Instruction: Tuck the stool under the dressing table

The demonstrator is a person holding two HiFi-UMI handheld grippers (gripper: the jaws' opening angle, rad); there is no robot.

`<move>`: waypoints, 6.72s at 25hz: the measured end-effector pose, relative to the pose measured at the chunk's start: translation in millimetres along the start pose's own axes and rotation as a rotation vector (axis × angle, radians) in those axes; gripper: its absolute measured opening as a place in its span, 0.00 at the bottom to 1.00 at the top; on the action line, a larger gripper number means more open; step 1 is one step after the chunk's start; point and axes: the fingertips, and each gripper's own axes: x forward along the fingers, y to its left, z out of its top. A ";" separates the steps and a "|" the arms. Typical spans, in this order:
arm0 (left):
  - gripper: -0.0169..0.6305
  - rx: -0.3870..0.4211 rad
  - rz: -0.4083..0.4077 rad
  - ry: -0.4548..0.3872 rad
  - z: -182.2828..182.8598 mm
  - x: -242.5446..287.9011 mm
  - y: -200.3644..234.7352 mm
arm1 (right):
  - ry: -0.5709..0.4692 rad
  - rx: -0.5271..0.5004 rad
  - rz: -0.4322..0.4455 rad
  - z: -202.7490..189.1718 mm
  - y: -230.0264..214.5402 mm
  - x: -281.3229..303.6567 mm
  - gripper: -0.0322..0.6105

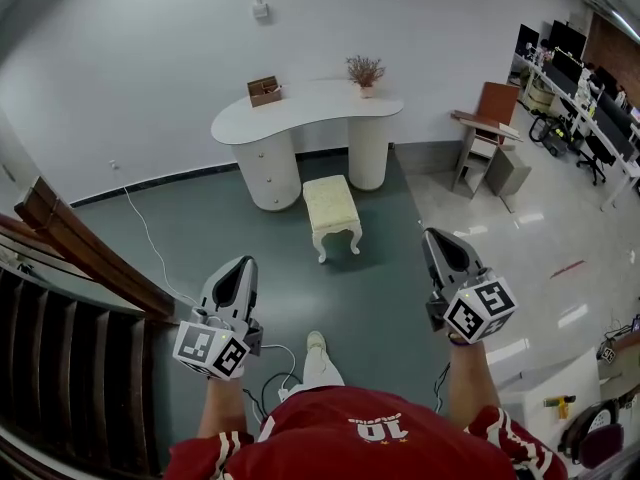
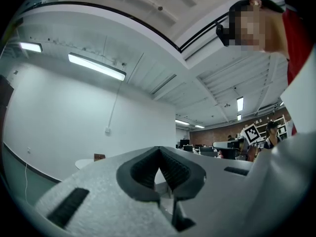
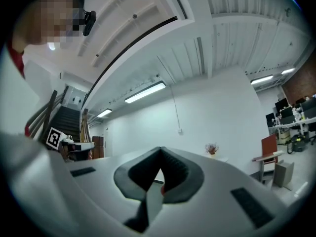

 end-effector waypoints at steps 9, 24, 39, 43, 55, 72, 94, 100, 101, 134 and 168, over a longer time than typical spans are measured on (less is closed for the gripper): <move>0.03 -0.008 0.014 0.000 -3.5 17.2 16.3 | -0.005 0.015 -0.015 1.9 -14.1 18.3 0.06; 0.03 0.023 -0.006 0.000 -9.5 107.8 120.8 | -0.009 -0.005 -0.053 6.0 -50.9 161.8 0.06; 0.03 0.080 -0.141 0.047 -31.9 210.8 229.1 | 0.022 -0.007 -0.148 -17.4 -59.4 300.3 0.06; 0.03 0.006 -0.155 0.027 -42.1 226.6 239.6 | 0.075 -0.013 -0.159 -32.3 -66.3 311.3 0.06; 0.09 -0.064 -0.074 0.022 -67.9 287.3 271.8 | 0.062 -0.005 -0.137 -45.3 -120.0 370.3 0.06; 0.67 -0.017 0.005 0.013 -62.5 438.8 256.6 | 0.001 0.034 0.060 -20.9 -242.2 466.8 0.78; 0.72 -0.260 -0.131 0.288 -229.7 422.8 334.2 | 0.357 0.159 -0.034 -207.1 -216.4 500.3 0.83; 0.72 -0.372 -0.134 0.313 -305.6 408.3 345.7 | 0.468 0.167 -0.035 -282.5 -215.3 486.3 0.82; 0.72 -0.401 -0.130 0.314 -316.6 407.0 346.9 | 0.485 0.163 -0.029 -293.9 -217.1 484.6 0.82; 0.73 -0.347 -0.109 0.560 -780.8 505.6 402.1 | 0.666 0.270 0.132 -752.2 -376.5 576.6 0.79; 0.71 -0.376 -0.252 0.543 -911.8 517.1 386.3 | 0.677 0.453 0.218 -870.7 -387.6 576.9 0.76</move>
